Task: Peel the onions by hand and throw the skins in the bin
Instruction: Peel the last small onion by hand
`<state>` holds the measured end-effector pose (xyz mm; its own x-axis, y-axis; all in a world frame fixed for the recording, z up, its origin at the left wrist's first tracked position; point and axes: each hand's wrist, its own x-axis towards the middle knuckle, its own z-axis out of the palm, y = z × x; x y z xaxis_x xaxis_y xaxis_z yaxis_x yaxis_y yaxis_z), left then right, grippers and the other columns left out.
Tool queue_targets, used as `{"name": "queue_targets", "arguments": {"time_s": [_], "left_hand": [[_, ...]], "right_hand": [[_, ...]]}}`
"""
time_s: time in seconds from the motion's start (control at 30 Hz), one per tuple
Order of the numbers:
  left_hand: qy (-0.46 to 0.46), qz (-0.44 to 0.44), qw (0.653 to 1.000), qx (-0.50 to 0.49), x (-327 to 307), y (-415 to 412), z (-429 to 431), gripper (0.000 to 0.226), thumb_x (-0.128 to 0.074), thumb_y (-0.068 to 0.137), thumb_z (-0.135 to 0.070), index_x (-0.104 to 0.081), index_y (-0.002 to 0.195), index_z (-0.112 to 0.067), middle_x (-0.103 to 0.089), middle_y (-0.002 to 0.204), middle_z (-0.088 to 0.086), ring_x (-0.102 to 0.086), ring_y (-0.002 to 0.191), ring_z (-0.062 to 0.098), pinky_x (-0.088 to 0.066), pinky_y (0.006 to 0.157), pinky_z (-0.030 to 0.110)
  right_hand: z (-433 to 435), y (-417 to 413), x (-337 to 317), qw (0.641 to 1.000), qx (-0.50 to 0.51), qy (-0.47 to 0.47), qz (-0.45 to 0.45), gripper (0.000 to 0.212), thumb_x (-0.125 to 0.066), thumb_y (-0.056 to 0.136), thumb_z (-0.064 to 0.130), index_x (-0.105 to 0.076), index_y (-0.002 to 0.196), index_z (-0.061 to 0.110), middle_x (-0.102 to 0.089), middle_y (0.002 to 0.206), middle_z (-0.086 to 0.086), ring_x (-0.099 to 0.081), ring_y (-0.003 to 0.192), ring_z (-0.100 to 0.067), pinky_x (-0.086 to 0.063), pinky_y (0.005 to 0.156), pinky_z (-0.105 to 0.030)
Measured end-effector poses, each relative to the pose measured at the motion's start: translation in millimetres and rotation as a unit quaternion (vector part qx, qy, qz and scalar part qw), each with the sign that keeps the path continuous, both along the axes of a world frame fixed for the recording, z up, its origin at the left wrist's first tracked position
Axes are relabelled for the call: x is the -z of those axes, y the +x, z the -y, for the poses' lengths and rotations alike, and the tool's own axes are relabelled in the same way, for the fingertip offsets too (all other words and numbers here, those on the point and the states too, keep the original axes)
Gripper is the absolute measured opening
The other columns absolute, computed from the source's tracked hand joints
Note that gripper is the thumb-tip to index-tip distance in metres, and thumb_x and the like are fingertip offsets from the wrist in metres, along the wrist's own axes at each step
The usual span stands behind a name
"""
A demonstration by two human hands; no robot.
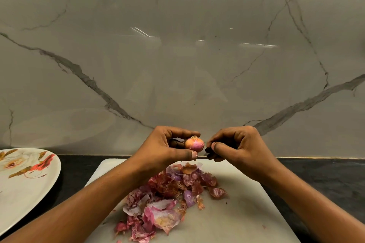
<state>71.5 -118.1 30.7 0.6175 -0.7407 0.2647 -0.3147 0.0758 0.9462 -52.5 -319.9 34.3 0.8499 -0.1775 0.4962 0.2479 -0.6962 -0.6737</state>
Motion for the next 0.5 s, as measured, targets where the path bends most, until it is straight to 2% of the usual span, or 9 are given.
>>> {"name": "queue_targets", "arguments": {"time_s": [0.17, 0.23, 0.33, 0.4, 0.5], "left_hand": [[-0.032, -0.08, 0.996, 0.013, -2.6, 0.6, -1.0, 0.041, -0.08, 0.082, 0.004, -0.077, 0.12, -0.01, -0.079, 0.112, 0.012, -0.077, 0.103, 0.033, -0.063, 0.085, 0.032], [-0.046, -0.114, 0.992, 0.022, -4.4, 0.4, -1.1, 0.039, -0.078, 0.082, 0.002, -0.076, 0.12, -0.006, -0.079, 0.112, 0.015, -0.077, 0.102, 0.037, -0.064, 0.087, 0.035], [-0.049, -0.128, 0.99, 0.034, -5.4, -0.1, -1.2, 0.035, -0.077, 0.085, -0.005, -0.076, 0.12, -0.004, -0.078, 0.113, 0.018, -0.076, 0.104, 0.039, -0.063, 0.093, 0.04], [-0.044, -0.12, 0.991, 0.038, -5.5, 0.1, -1.4, 0.031, -0.076, 0.088, -0.006, -0.077, 0.119, -0.003, -0.078, 0.114, 0.018, -0.076, 0.105, 0.037, -0.063, 0.095, 0.041], [-0.044, -0.119, 0.991, 0.041, -6.5, -0.4, -2.2, 0.032, -0.077, 0.086, -0.006, -0.077, 0.118, -0.003, -0.078, 0.113, 0.018, -0.077, 0.104, 0.034, -0.064, 0.092, 0.037]], "right_hand": [[-1.0, -0.2, -5.3, 0.997, 0.009, 0.076, -0.025, 0.026, -0.052, 0.102, -0.002, -0.07, 0.084, 0.004, -0.079, 0.084, -0.012, -0.079, 0.077, -0.027, -0.065, 0.068, -0.041], [-2.6, -0.5, -5.4, 0.995, -0.004, 0.095, -0.043, 0.029, -0.05, 0.104, -0.001, -0.068, 0.083, 0.003, -0.079, 0.086, -0.013, -0.078, 0.077, -0.03, -0.064, 0.066, -0.04], [-6.6, -1.1, -3.9, 0.997, -0.008, 0.054, -0.05, 0.017, -0.063, 0.102, 0.009, -0.075, 0.09, 0.008, -0.08, 0.088, -0.007, -0.079, 0.079, -0.023, -0.065, 0.068, -0.036], [-8.2, -1.7, -5.3, 0.996, -0.021, 0.073, -0.049, 0.008, -0.072, 0.097, 0.015, -0.077, 0.098, 0.009, -0.08, 0.089, -0.008, -0.08, 0.081, -0.023, -0.066, 0.07, -0.036], [-9.8, -2.5, -9.1, 0.987, -0.046, 0.143, -0.054, 0.025, -0.078, 0.088, 0.021, -0.075, 0.111, 0.012, -0.081, 0.093, -0.011, -0.08, 0.083, -0.028, -0.067, 0.074, -0.038]]}}
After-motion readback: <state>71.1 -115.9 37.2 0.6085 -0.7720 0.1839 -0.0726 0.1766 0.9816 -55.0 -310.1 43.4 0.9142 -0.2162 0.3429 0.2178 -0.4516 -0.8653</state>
